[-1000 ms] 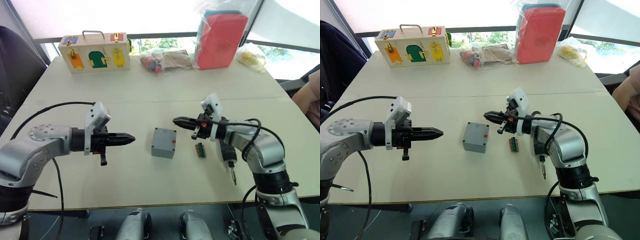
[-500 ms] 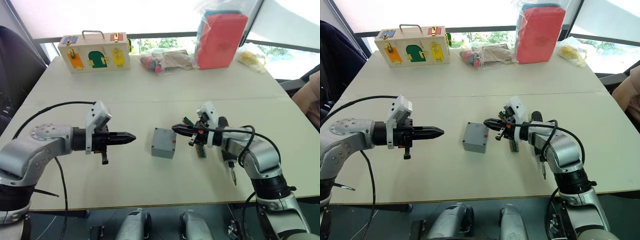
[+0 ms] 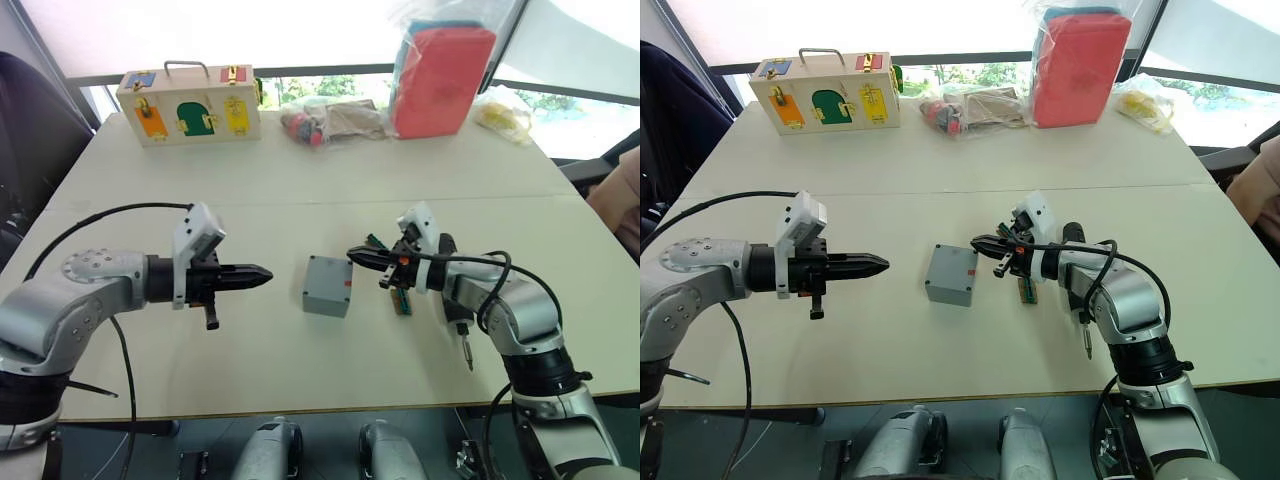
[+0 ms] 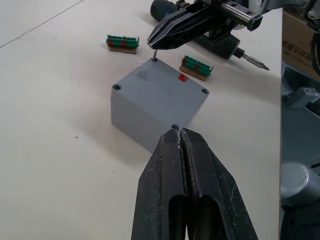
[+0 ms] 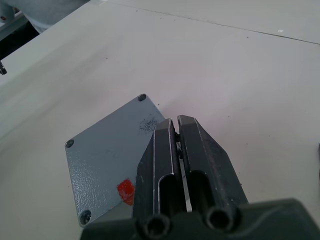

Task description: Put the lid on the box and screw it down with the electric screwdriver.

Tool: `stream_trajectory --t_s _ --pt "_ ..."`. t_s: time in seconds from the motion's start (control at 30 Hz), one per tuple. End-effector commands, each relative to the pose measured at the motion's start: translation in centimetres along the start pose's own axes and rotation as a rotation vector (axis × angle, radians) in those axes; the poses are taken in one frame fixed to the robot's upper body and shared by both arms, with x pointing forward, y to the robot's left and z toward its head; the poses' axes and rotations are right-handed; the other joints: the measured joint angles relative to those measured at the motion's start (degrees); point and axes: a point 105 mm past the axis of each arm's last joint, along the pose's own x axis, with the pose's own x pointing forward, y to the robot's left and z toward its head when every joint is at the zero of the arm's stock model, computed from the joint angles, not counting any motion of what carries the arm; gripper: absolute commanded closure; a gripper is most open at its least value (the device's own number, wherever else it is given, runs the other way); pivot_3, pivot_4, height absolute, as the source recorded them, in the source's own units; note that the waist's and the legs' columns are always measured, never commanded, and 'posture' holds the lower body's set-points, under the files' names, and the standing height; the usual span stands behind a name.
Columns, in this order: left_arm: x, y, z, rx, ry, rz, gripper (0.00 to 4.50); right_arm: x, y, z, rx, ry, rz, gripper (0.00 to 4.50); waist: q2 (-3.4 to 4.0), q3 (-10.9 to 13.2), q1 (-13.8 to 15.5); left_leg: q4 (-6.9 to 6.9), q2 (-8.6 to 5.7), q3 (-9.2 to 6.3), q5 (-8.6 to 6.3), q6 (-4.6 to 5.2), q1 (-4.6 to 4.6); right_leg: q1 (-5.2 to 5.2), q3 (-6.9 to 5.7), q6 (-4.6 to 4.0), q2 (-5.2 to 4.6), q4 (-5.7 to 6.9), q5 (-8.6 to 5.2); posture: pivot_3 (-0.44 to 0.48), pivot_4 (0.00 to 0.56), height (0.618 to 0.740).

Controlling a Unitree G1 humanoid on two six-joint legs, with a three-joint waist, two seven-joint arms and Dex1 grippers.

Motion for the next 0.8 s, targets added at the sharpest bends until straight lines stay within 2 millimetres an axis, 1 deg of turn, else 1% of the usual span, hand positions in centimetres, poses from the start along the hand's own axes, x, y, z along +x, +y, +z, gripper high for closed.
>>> stream_trajectory --t_s 0.03,0.4,0.47,0.5,0.53,0.6,0.63,0.67,0.7,0.77,0.8 --pt "0.2 -0.6 0.8 0.032 -0.020 -0.018 4.50 -0.2 0.1 1.4 -0.027 -0.039 0.007 4.46 0.00 0.0 0.0 0.00 0.00 0.00 0.00 0.00 0.00 0.00 0.00 0.00 0.00 0.00 0.00 0.000 0.150 0.740" --pt "0.4 -0.5 1.1 0.033 -0.024 -0.015 4.50 0.5 0.3 0.0 -0.021 0.001 0.017 4.46 0.00 0.0 0.0 0.00 0.00 0.00 0.00 0.00 0.00 0.00 0.00 0.00 0.00 0.00 0.00 0.000 0.150 0.740" --pt "0.4 -0.6 1.2 0.035 -0.025 -0.015 4.50 0.5 0.2 0.0 -0.020 0.000 0.012 3.94 0.00 0.0 0.0 0.00 0.00 0.00 0.00 0.00 0.00 0.00 0.00 0.00 0.00 0.00 0.00 0.000 0.150 0.740" --pt "0.4 -0.6 1.3 0.035 -0.026 -0.016 4.50 0.4 0.2 0.1 -0.020 0.000 0.012 3.80 0.00 0.0 0.0 0.00 0.00 0.00 0.00 0.00 0.00 0.00 0.00 0.00 0.00 0.00 0.00 0.000 0.150 0.740" --pt "0.4 -0.6 1.3 0.036 -0.028 -0.017 4.50 0.3 0.0 0.2 -0.022 -0.002 0.009 3.36 0.00 0.0 0.0 0.00 0.00 0.00 0.00 0.00 0.00 0.00 0.00 0.00 0.00 0.00 0.00 0.000 0.150 0.740" --pt "0.5 -0.6 1.6 0.037 -0.038 -0.021 4.50 -0.1 -0.3 0.7 -0.031 -0.005 -0.004 2.71 0.00 0.0 0.0 0.00 0.00 0.00 0.00 0.00 0.00 0.00 0.00 0.00 0.00 0.00 0.00 0.000 0.150 0.740" --pt "0.6 -0.6 1.7 0.038 -0.043 -0.024 4.50 -0.2 -0.5 0.9 -0.035 -0.007 -0.012 2.26 0.00 0.0 0.0 0.00 0.00 0.00 0.00 0.00 0.00 0.00 0.00 0.00 0.00 0.00 0.00 0.000 0.150 0.740" --pt "0.7 -0.6 1.9 0.040 -0.051 -0.029 4.50 -0.6 -0.7 1.4 -0.037 -0.011 -0.017 1.91 0.00 0.0 0.1 0.00 0.00 0.00 0.00 0.00 0.00 0.00 0.00 0.00 0.00 0.00 0.00 0.000 0.150 0.740" --pt "0.7 -0.6 2.0 0.042 -0.057 -0.032 4.50 -0.9 -0.9 1.8 -0.038 -0.014 -0.020 1.91 0.00 0.0 0.1 0.01 0.00 0.00 0.00 0.00 0.00 0.00 0.00 0.00 0.00 0.00 0.00 0.000 0.150 0.740" --pt "1.0 -0.7 2.4 0.056 -0.071 -0.053 4.50 -2.1 -1.4 3.5 -0.006 -0.036 -0.042 1.91 0.00 0.0 0.1 0.02 -0.01 0.01 0.00 0.00 0.00 0.01 0.00 0.00 0.00 0.00 0.00 0.000 0.150 0.740" --pt "1.1 -0.7 2.6 0.061 -0.075 -0.060 4.50 -2.6 -1.6 4.0 0.010 -0.041 -0.052 1.91 0.00 0.0 0.2 0.02 0.00 0.01 0.00 0.00 0.00 0.01 0.00 0.00 0.00 0.00 0.00 0.000 0.150 0.740"
